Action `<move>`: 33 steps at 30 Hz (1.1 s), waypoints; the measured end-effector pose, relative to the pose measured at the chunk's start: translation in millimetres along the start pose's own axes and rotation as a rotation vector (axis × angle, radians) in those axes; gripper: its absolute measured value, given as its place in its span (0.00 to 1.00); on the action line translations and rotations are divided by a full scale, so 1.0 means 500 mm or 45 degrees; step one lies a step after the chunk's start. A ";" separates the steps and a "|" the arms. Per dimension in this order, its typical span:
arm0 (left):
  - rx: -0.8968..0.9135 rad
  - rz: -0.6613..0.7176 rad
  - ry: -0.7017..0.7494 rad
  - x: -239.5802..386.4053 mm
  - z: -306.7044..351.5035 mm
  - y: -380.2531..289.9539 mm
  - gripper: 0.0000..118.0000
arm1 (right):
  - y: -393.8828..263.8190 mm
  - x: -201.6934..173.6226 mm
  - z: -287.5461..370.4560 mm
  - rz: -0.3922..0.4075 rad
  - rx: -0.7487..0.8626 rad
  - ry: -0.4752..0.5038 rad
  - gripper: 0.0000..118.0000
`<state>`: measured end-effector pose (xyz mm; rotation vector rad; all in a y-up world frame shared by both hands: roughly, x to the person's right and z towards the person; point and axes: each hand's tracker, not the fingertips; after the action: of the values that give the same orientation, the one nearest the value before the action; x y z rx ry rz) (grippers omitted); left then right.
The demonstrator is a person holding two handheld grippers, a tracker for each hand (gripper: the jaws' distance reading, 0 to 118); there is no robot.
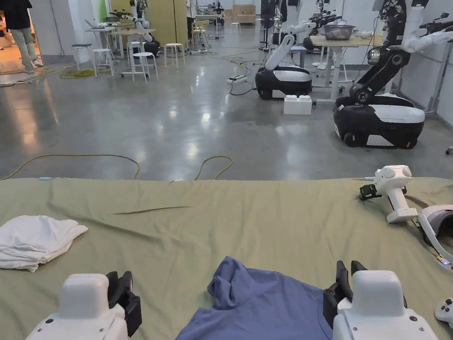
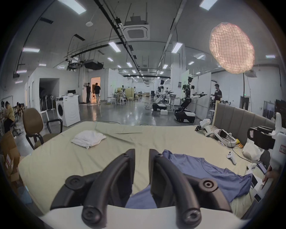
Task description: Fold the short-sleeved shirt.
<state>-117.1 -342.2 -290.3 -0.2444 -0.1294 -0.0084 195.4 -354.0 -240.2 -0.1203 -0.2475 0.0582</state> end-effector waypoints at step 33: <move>-1.103 0.596 0.273 -0.424 -0.156 -0.338 0.46 | -0.114 -0.025 -0.082 0.067 -0.309 0.166 0.00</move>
<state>-321.3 -526.5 -351.8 -1.1308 0.1581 0.3806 195.9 -415.9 -275.4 -0.3707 -0.1205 0.0721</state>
